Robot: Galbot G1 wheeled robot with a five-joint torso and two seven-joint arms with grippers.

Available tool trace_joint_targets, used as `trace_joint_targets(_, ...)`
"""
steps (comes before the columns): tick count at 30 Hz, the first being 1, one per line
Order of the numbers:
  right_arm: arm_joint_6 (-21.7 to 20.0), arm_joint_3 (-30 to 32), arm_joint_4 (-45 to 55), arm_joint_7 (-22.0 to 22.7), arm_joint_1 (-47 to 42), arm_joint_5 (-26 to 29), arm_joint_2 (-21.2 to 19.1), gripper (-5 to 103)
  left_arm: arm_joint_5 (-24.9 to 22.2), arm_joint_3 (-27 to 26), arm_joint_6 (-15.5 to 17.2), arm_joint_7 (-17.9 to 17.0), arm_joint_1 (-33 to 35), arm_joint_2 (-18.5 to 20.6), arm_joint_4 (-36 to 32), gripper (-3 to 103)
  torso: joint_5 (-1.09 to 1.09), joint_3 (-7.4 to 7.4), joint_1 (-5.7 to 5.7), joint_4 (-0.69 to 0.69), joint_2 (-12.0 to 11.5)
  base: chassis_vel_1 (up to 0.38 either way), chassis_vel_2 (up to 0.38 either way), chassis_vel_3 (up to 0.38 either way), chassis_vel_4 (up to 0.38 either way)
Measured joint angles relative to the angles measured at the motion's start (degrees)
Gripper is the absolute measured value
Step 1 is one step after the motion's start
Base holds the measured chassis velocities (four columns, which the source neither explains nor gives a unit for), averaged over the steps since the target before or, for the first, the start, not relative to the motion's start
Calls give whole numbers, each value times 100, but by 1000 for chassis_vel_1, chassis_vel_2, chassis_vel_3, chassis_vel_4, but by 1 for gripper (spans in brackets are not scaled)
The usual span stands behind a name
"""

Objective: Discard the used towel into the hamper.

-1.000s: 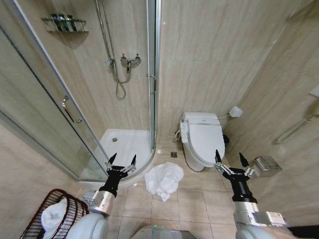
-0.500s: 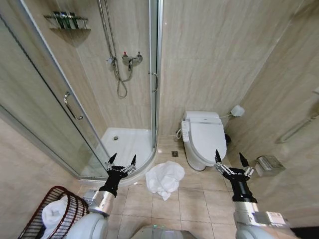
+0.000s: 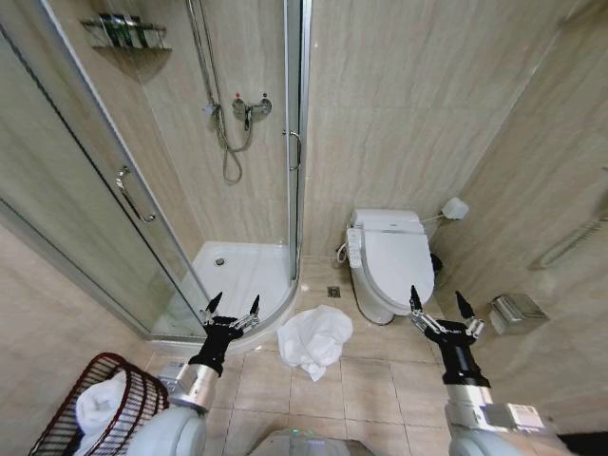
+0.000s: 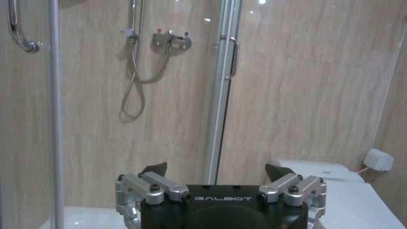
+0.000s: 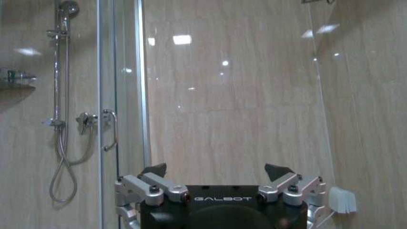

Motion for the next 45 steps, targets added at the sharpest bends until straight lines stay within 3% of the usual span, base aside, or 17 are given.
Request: trace_joint_targets(45,0,0,0,0,0,0,0,100,0,0,0,0,0,0,0,100,0,-758,-621,0,-1377,0,0,0,0)
